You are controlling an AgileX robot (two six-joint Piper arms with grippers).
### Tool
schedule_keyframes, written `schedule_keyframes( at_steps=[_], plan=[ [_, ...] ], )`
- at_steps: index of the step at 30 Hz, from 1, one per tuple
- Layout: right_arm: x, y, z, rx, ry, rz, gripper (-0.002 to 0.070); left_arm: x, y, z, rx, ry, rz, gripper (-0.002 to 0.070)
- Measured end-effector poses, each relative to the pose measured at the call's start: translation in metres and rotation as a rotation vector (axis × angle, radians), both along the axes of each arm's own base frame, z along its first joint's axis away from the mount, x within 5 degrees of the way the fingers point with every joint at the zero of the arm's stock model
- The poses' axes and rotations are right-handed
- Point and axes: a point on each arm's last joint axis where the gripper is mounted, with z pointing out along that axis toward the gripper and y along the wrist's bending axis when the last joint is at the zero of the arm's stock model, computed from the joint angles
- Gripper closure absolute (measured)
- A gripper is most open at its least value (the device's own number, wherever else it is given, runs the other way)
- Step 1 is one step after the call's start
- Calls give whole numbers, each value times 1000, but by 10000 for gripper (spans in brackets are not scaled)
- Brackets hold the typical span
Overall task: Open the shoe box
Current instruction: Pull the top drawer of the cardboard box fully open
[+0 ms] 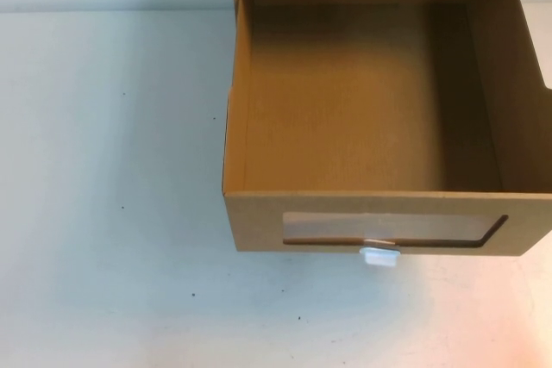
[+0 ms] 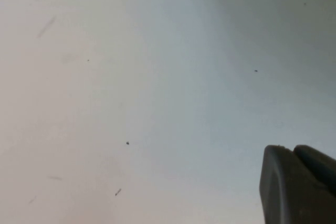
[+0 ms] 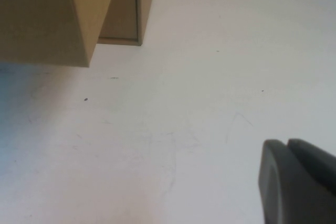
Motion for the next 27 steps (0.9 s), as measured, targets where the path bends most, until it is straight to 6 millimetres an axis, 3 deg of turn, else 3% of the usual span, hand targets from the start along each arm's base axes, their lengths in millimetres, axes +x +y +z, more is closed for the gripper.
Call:
schedule_keyframes(
  at_steps=[27],
  plan=[
    [0,0,0,4,0,0,690,0,0,-1,4,10,2,679]
  ],
)
